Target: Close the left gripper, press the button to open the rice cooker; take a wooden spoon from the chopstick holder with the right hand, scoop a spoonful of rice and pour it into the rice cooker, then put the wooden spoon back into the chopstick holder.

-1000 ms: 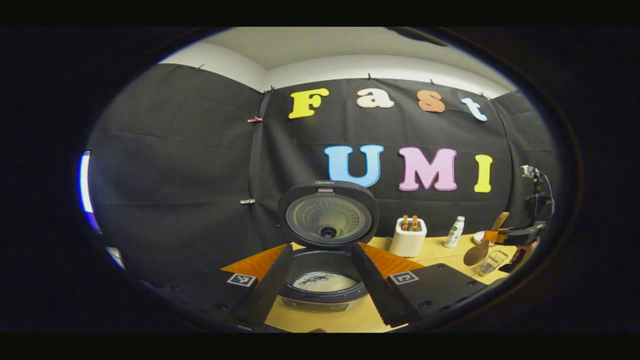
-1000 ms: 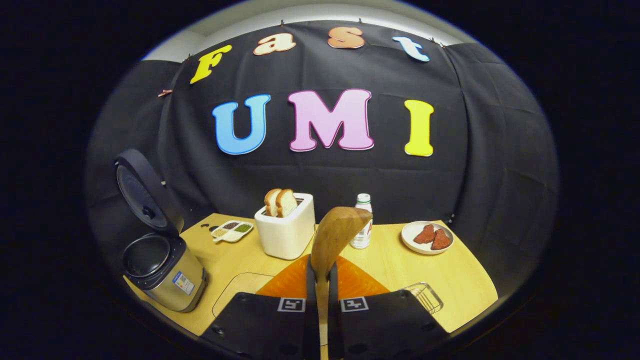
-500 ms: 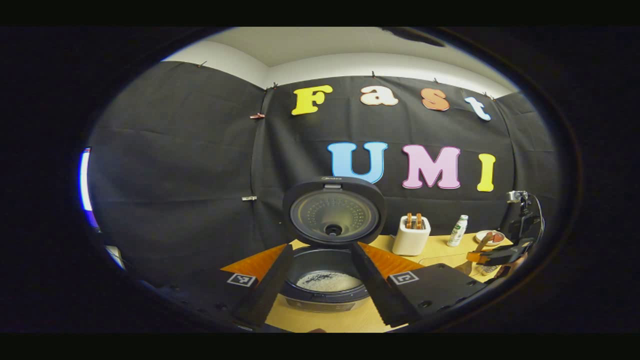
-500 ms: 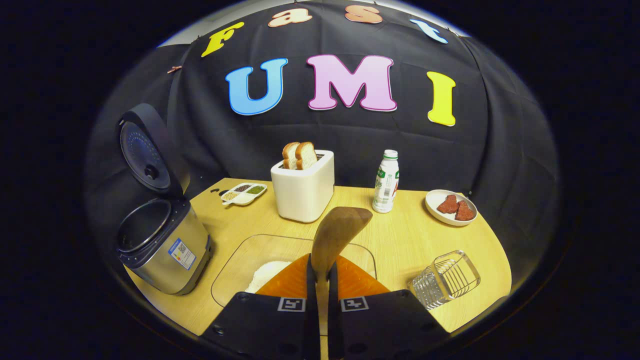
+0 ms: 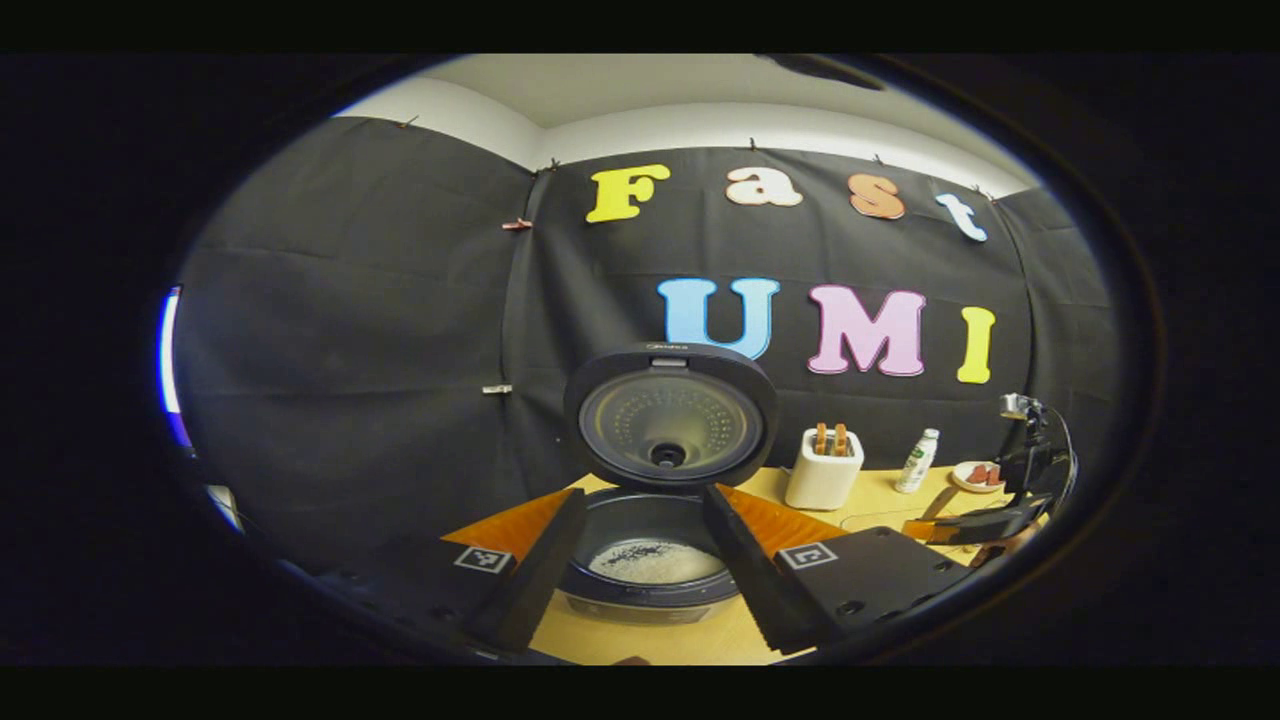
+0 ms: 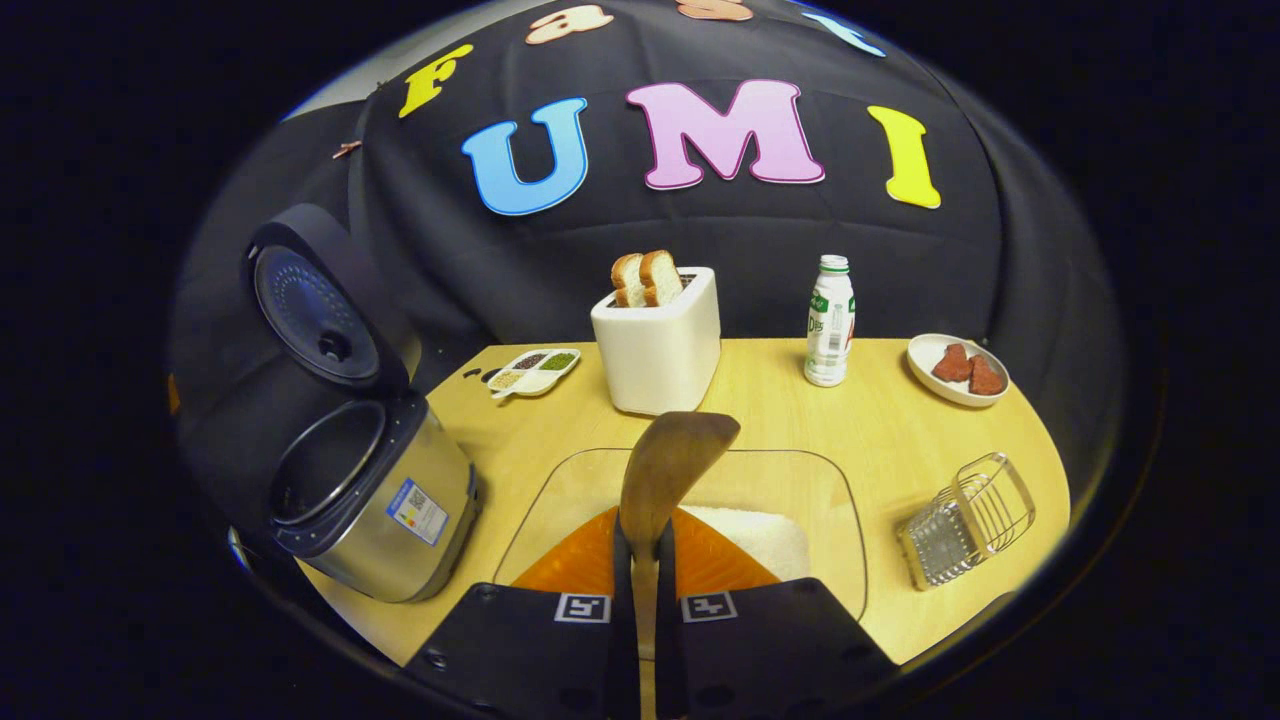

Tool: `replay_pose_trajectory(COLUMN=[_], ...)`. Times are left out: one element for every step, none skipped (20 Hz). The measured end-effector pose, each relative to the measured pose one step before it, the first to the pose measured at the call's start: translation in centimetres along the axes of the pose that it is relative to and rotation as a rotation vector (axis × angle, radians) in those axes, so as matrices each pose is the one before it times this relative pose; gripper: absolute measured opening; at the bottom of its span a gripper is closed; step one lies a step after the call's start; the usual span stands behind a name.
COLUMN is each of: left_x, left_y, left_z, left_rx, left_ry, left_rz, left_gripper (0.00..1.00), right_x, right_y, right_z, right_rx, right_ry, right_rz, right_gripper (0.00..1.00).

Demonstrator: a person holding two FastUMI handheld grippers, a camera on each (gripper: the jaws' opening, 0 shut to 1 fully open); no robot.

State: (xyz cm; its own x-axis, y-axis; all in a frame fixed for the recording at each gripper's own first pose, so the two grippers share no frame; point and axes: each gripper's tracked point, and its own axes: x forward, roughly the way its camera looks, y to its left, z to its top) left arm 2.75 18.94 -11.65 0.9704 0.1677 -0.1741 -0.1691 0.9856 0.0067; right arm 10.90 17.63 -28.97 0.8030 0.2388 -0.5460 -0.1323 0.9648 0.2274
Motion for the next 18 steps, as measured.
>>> replay_pose_trajectory(left_x=[-0.054, -0.078, -0.051, -0.113, -0.152, -0.091, -0.079, -0.026, -0.090, -0.122, -0.073, -0.082, -0.124, -0.067, -0.120, -0.064, -0.018, 0.008], left_y=[0.082, 0.082, 0.130, 0.038, 0.109, -0.025, -0.011, 0.001, -0.074, -0.104, -0.101, 0.024, -0.064, -0.113, -0.108, -0.211, -0.162, -0.308], left_z=[0.017, -0.059, 0.059, -0.081, 0.079, -0.040, 0.066, -0.085, 0.066, -0.007, 0.157, 0.041, 0.197, 0.139, 0.084, -0.037, -0.011, -0.146], left_rx=[0.00147, 0.00272, 0.00237, 0.00252, 0.00316, 0.00329, 0.00294, 0.00271, 0.00306, 0.00385, 0.00535, 0.00666, 0.00397, 0.00404, 0.00344, 0.00121, 0.00207, 0.00479], left_ry=[0.00246, 0.00091, -0.00015, 0.00060, -0.00063, -0.00082, 0.00146, 0.00018, 0.00050, 0.00031, 0.00016, -0.00120, -0.00487, -0.00202, -0.00092, 0.00096, 0.00161, 0.00575], left_rz=[0.00120, 0.00189, 0.00206, 0.00107, 0.00145, 0.00073, -0.00064, -0.00059, -0.00143, -0.00250, -0.00107, 0.00131, -0.00141, -0.00041, -0.00079, -0.00256, -0.00512, -0.00946], left_gripper=[0.82, 0.82, 0.82, 0.82, 0.82, 0.82, 0.82, 0.82, 0.82, 0.82, 0.82, 0.82, 0.82, 0.82, 0.82, 0.82, 0.82, 0.82], right_x=[0.150, -0.085, 0.097, 0.049, 0.067, 0.127, 0.097, 0.074, -0.020, -0.003, -0.102, -0.123, -0.115, -0.067, 0.075, 0.010, -0.173, -0.161], right_y=[0.362, 0.275, 0.320, 0.151, 0.071, -0.005, -0.129, -0.206, -0.261, -0.203, -0.237, -0.358, -0.220, -0.171, -0.157, -0.209, -0.169, -0.034], right_z=[0.006, 0.027, 0.016, 0.064, 0.042, 0.044, 0.011, 0.088, 0.045, 0.125, 0.057, 0.124, 0.092, 0.167, 0.230, 0.481, 0.350, 0.414], right_rx=[0.01665, 0.01820, 0.02363, 0.02487, 0.03062, 0.03135, 0.03488, 0.03817, 0.04164, 0.04510, 0.03987, 0.03281, 0.02798, 0.02233, 0.01177, 0.00756, 0.00996, 0.01401], right_ry=[0.00178, -0.00002, 0.00067, -0.00036, 0.00125, 0.00084, 0.00218, 0.00196, -0.00044, -0.00373, -0.00180, -0.00097, -0.00269, -0.00498, -0.00705, -0.01066, -0.01042, -0.01010], right_rz=[0.00598, 0.00522, 0.00744, 0.00371, 0.00236, 0.00264, 0.00064, -0.00156, -0.00039, 0.00095, -0.00169, -0.00398, -0.00173, -0.00154, -0.00108, -0.00236, -0.00275, 0.00019], right_gripper=[0.11, 0.11, 0.11, 0.11, 0.11, 0.11, 0.11, 0.11, 0.11, 0.11, 0.11, 0.11, 0.11, 0.11, 0.11, 0.11, 0.11, 0.11])
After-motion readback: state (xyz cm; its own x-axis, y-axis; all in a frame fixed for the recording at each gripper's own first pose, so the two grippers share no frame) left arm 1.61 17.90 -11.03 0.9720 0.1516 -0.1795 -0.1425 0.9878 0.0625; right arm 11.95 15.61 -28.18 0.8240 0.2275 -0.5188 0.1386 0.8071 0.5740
